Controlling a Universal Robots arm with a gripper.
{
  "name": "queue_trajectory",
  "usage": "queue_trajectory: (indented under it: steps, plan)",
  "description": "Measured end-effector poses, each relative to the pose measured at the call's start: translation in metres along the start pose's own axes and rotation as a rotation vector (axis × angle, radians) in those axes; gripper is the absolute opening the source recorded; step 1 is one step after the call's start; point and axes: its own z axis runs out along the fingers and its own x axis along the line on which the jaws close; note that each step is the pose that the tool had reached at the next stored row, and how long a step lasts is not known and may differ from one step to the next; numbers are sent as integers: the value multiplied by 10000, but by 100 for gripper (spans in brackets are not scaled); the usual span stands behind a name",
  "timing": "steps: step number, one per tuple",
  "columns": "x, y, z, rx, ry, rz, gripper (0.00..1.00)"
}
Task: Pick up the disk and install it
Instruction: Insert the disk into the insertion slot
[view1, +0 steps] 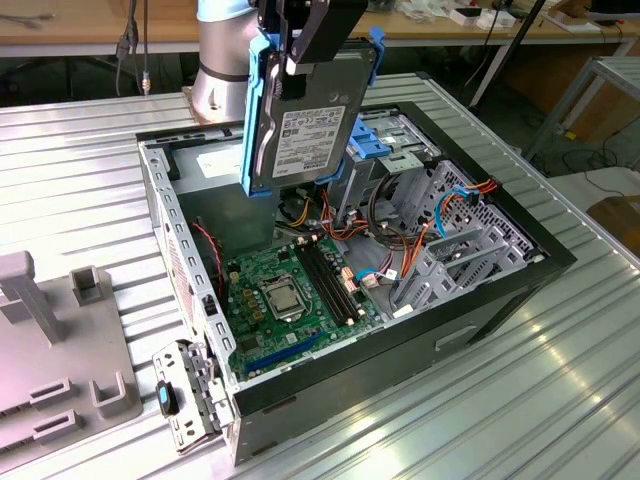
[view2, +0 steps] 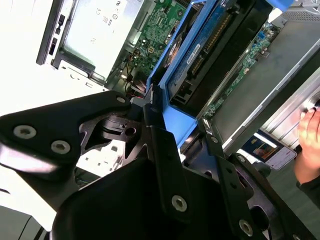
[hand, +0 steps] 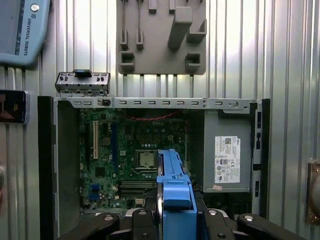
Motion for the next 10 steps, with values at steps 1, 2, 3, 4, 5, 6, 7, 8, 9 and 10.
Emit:
queue_trajectory:
  steps: [1,2,3,4,5,6,7,8,9,10]
  plan:
    - [0,0,0,0,0,-2,37]
    - [0,-1,0,0,0,-6,37]
    - [0,0,0,0,-1,-10,37]
    - [0,-12,1,0,-3,-14,37]
    - [0,-33,1,-1,0,-12,37]
    - [0,-55,2,-1,0,-11,37]
    - [0,-93,4,0,-1,-11,37]
    - [1,-255,10,0,-1,-11,37]
    - [1,-277,12,0,-1,-11,37]
    - [1,-298,13,0,-2,-11,37]
